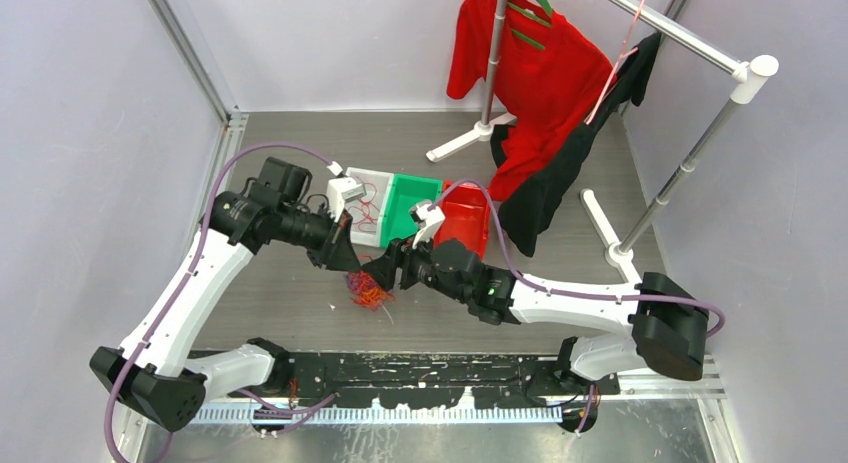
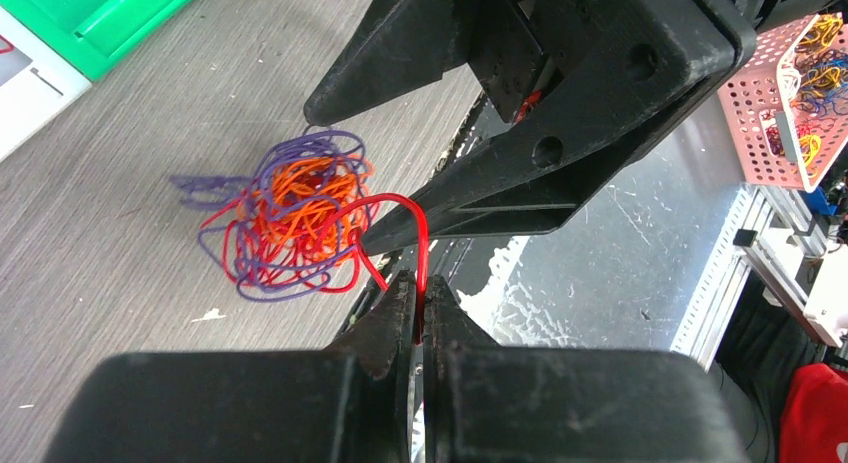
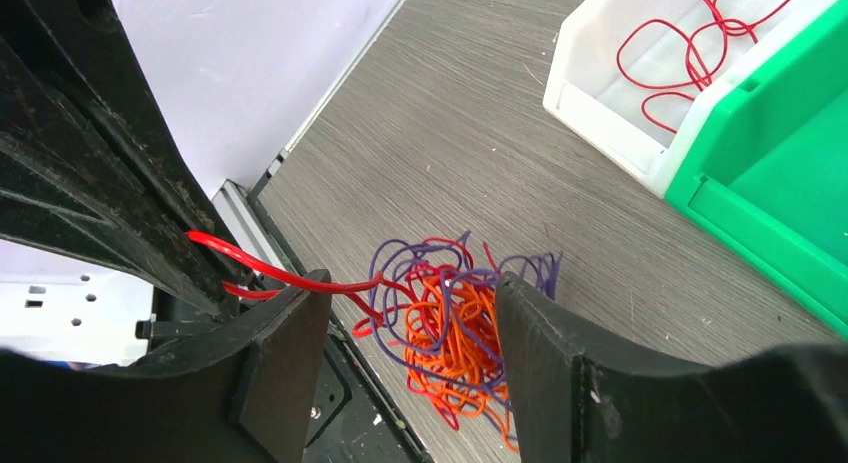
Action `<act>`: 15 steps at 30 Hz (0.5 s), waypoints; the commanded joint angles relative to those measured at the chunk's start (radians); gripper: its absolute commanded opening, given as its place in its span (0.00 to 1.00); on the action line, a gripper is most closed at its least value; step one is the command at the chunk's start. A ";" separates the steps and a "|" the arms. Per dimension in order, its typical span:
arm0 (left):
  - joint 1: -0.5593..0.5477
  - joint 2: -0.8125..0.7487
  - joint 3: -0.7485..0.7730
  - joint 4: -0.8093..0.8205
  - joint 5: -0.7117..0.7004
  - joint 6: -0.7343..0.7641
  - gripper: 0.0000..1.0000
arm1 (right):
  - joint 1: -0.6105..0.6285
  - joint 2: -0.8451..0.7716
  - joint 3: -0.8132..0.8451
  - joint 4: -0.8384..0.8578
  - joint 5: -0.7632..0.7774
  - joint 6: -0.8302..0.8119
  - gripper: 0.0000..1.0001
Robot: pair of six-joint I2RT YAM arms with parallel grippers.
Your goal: Untangle the cables
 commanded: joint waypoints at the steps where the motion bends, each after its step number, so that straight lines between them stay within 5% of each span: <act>1: -0.010 -0.017 0.034 -0.013 0.046 0.029 0.00 | 0.000 -0.014 0.043 0.066 -0.003 -0.002 0.66; 15: -0.018 0.016 0.141 -0.025 0.172 0.047 0.00 | 0.000 0.147 0.097 0.187 -0.041 0.086 0.69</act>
